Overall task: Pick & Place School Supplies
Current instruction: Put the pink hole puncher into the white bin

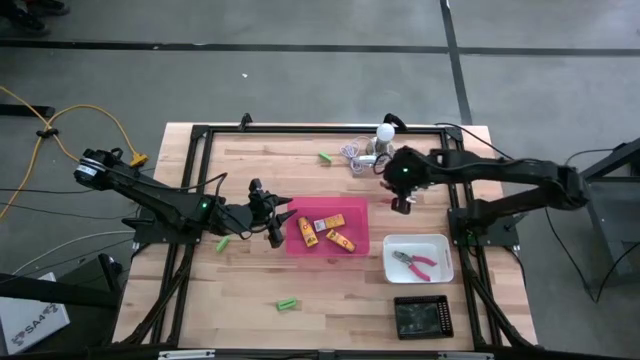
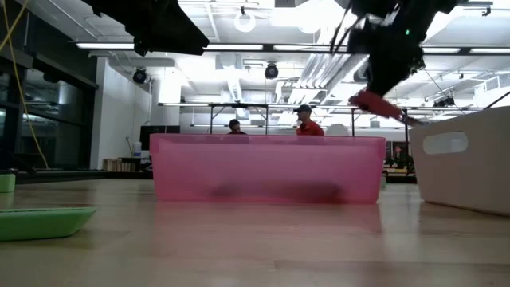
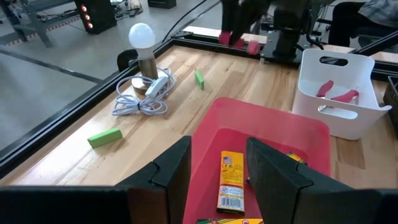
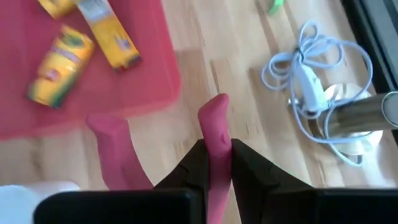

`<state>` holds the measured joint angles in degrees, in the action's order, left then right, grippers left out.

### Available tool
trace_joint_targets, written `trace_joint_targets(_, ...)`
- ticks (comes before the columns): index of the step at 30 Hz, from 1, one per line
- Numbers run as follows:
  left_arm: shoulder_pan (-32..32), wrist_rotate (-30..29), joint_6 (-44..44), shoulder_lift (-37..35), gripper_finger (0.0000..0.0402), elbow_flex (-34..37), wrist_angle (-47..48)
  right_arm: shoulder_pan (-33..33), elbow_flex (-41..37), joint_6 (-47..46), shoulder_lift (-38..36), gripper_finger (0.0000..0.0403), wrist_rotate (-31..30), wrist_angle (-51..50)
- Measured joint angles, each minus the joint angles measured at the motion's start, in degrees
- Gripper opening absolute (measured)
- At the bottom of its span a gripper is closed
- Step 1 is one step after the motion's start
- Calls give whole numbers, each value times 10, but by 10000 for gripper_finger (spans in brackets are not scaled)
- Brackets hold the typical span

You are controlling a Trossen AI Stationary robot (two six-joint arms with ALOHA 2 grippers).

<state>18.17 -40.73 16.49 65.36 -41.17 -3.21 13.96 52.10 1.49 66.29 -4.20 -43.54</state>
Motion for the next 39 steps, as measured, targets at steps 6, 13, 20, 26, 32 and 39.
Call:
trace_joint_targets(6,0,0,0,0,148,0,0,-44,2,-78,-49,36,15,-1)
trace_joint_targets(13,0,1,0,0,148,0,0,-129,2,-174,-65,36,46,-2)
trace_joint_targets(20,0,1,0,0,148,0,0,-217,2,-290,-61,34,41,-43)
trace_joint_targets(26,0,2,0,0,148,0,0,-293,0,-396,-59,35,13,-65)
trace_joint_targets(32,0,2,3,0,148,0,0,-349,-33,-513,-59,36,-8,-63)
trace_joint_targets(39,0,2,4,0,148,0,0,-391,-109,-584,-58,36,-21,-3)
